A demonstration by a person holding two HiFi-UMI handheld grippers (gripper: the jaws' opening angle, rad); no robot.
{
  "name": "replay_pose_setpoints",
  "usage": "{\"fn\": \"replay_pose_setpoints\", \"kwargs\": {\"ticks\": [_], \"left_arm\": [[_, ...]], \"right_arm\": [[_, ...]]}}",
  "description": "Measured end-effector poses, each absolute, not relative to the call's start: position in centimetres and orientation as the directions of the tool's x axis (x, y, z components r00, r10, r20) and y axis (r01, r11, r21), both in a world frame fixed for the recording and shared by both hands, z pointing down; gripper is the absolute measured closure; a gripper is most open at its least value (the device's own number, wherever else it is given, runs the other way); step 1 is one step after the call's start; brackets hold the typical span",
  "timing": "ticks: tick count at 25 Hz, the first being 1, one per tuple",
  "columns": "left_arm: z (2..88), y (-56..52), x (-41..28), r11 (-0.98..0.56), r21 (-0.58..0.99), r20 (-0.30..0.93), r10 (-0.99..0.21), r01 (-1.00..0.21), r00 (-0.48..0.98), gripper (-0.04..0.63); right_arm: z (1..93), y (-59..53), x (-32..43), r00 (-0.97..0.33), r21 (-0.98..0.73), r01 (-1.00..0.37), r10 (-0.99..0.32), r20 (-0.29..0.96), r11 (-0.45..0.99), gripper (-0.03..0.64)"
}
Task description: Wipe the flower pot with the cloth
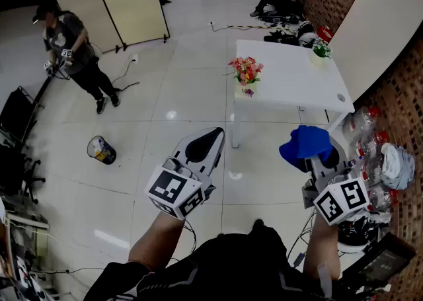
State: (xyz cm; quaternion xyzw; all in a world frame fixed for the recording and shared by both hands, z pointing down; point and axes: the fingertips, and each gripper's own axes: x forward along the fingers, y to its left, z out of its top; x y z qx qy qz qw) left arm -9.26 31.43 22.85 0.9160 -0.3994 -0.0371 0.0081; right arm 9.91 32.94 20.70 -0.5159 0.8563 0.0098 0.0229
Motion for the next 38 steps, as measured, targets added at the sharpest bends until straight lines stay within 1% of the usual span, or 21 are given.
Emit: {"fn": "replay_pose_setpoints", "kwargs": {"ticks": [7, 14, 16, 21, 24, 30, 38], "left_arm": [[23.4, 25.2, -7.4, -0.671, 0.035, -0.064, -0.741, -0.741, 0.668, 0.589], [22.8, 18.0, -3.8, -0.677, 0.003, -0.068, -0.734, -0.736, 0.675, 0.589], [22.6, 15.9, -3.5, -0.664, 0.011, -0.067, -0.746, -0.748, 0.662, 0.589], [21.9, 11.4, -2.8, -0.644, -0.027, -0.072, -0.761, -0.764, 0.644, 0.589], [22.1, 8.6, -3.3, -0.639, -0.013, -0.067, -0.767, -0.769, 0.639, 0.589], [23.3, 3.1, -4.2, -0.684, -0.015, -0.051, -0.728, -0.729, 0.684, 0.589], [23.3, -4.5, -5.6, -0.731, 0.029, -0.054, -0.682, -0.682, 0.729, 0.589]], "right_arm": [[21.4, 26.5, 10.9, -0.510, -0.012, -0.859, -0.858, -0.054, 0.512, 0.526], [21.0, 17.6, 13.5, -0.570, -0.010, -0.821, -0.819, -0.063, 0.572, 0.526], [20.6, 15.2, 14.0, -0.584, -0.009, -0.811, -0.810, -0.062, 0.585, 0.526], [20.5, 10.2, 15.0, -0.604, -0.005, -0.796, -0.795, -0.056, 0.605, 0.526], [21.1, 7.7, 14.7, -0.608, -0.022, -0.793, -0.792, -0.050, 0.609, 0.526], [21.9, 2.5, 13.8, -0.557, -0.037, -0.828, -0.829, -0.047, 0.559, 0.526], [21.4, -3.5, 12.0, -0.479, -0.036, -0.876, -0.876, -0.050, 0.481, 0.526]]}}
